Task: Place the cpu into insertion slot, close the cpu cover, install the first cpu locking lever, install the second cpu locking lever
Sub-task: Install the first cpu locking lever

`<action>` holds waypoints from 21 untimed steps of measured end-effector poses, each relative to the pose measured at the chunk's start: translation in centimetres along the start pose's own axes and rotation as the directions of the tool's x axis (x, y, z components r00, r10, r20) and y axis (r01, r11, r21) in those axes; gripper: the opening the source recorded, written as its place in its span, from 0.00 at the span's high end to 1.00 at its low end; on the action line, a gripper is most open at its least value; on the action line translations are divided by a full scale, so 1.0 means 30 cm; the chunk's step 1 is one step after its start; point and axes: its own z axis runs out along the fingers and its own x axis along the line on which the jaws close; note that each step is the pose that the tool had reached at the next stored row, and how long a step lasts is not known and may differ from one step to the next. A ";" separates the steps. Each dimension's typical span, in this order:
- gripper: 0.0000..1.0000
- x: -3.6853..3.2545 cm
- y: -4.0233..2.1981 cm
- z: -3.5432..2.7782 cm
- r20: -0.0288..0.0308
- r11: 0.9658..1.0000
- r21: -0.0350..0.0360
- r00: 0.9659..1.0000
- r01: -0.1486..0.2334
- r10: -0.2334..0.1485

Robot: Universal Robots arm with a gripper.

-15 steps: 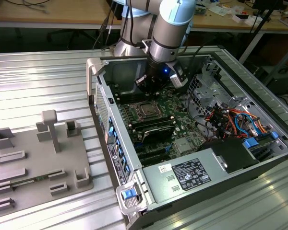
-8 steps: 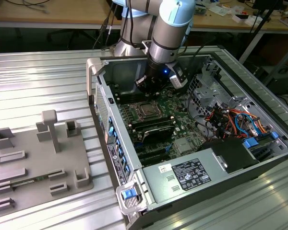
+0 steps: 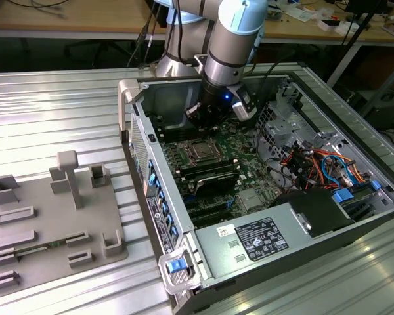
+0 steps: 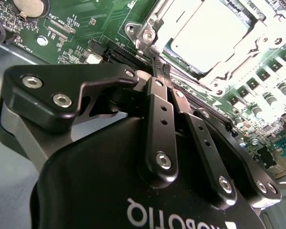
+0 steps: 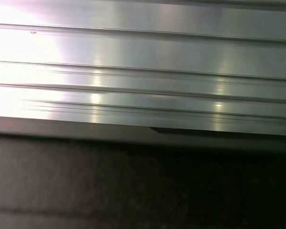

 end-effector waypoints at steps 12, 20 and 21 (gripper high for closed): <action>0.89 -0.001 -0.001 0.001 0.000 1.000 0.000 1.000 0.000 0.000; 0.89 -0.001 -0.002 0.011 -0.001 1.000 0.001 1.000 0.000 0.000; 0.89 -0.001 -0.003 0.011 -0.001 1.000 0.001 1.000 0.000 0.000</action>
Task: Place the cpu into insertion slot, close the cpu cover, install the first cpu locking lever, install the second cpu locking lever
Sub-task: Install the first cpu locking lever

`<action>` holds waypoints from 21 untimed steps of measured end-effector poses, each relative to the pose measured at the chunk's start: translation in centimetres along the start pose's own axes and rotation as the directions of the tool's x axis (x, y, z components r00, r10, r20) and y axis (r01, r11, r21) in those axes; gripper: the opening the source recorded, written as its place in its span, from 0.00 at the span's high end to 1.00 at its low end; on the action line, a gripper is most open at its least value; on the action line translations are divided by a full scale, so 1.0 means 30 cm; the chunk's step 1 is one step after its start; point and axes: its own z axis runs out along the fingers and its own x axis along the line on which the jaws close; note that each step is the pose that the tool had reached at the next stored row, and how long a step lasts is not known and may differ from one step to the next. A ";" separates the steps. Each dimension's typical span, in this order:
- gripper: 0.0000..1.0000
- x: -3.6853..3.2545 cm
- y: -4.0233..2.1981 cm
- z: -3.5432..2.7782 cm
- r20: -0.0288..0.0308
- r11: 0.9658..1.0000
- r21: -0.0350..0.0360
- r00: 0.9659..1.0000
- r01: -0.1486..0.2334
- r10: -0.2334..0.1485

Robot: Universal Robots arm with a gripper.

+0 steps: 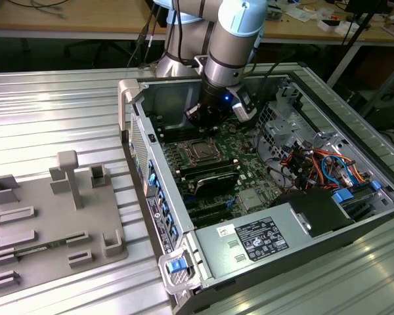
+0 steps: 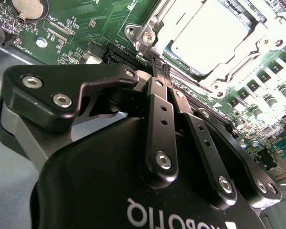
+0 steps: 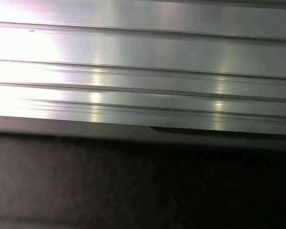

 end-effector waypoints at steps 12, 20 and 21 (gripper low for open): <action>0.89 0.000 -0.002 -0.011 0.000 1.000 0.000 1.000 0.000 0.000; 0.89 0.000 -0.009 -0.004 0.000 1.000 0.001 1.000 0.000 0.000; 0.89 -0.001 -0.009 -0.003 0.000 1.000 0.001 1.000 0.000 0.000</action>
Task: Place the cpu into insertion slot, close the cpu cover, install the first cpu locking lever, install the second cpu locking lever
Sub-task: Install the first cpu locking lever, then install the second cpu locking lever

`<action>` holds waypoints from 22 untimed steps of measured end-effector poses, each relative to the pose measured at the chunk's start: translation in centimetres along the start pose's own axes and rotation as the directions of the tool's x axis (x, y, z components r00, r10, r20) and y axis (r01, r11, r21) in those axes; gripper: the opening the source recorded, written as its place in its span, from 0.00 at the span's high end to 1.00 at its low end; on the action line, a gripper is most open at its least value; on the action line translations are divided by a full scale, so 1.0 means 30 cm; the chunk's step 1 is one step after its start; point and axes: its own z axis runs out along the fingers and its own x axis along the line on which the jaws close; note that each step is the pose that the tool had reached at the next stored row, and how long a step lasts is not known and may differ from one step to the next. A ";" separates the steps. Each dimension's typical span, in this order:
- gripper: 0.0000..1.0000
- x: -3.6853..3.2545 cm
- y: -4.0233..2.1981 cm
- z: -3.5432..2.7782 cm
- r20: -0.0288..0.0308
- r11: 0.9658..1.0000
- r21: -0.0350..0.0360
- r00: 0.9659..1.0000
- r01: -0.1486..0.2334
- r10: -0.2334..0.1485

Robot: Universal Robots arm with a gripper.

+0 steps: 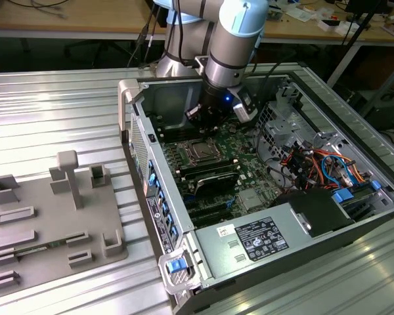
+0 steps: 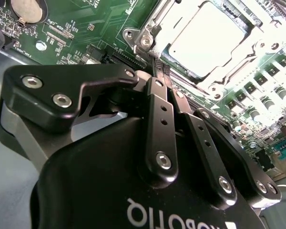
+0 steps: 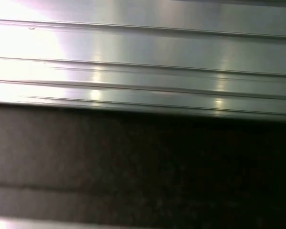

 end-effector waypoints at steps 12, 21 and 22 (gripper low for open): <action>0.89 -0.001 -0.001 0.012 0.000 1.000 0.000 1.000 0.000 0.000; 0.89 -0.001 -0.004 -0.011 0.000 1.000 -0.003 1.000 0.000 0.000; 0.89 -0.001 -0.004 -0.011 0.000 1.000 -0.003 1.000 0.000 0.000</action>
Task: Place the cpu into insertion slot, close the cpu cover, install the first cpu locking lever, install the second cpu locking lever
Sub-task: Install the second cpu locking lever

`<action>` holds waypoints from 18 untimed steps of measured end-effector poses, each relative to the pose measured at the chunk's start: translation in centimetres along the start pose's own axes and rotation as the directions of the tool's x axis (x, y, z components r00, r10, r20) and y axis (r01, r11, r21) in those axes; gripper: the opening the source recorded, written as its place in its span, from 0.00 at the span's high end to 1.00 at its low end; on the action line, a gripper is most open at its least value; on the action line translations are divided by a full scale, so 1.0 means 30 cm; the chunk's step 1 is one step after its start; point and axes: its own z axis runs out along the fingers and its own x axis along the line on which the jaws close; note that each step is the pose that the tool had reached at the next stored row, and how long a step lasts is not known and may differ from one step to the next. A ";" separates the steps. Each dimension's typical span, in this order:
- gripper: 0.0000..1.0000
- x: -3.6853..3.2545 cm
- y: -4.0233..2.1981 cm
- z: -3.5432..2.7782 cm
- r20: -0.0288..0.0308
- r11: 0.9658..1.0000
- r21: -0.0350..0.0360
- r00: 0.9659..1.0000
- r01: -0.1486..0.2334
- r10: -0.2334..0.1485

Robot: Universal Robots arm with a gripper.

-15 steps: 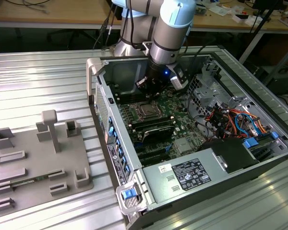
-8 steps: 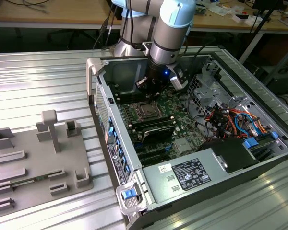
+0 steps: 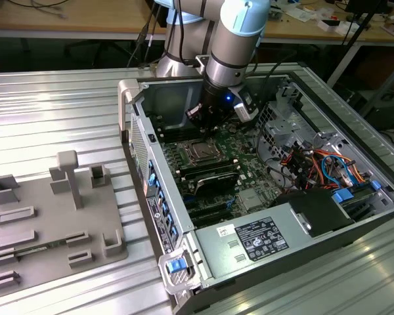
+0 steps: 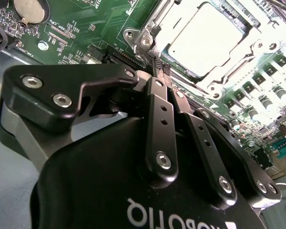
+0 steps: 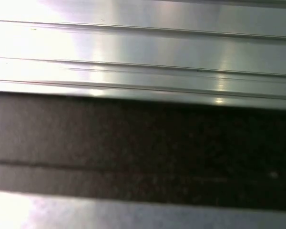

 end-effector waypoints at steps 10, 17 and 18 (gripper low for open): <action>0.89 0.000 -0.005 -0.006 0.000 1.000 0.000 1.000 0.000 0.000; 0.89 0.001 -0.011 -0.019 0.000 1.000 0.001 1.000 0.000 0.000; 0.89 0.001 -0.013 -0.019 0.000 1.000 0.002 1.000 0.000 0.000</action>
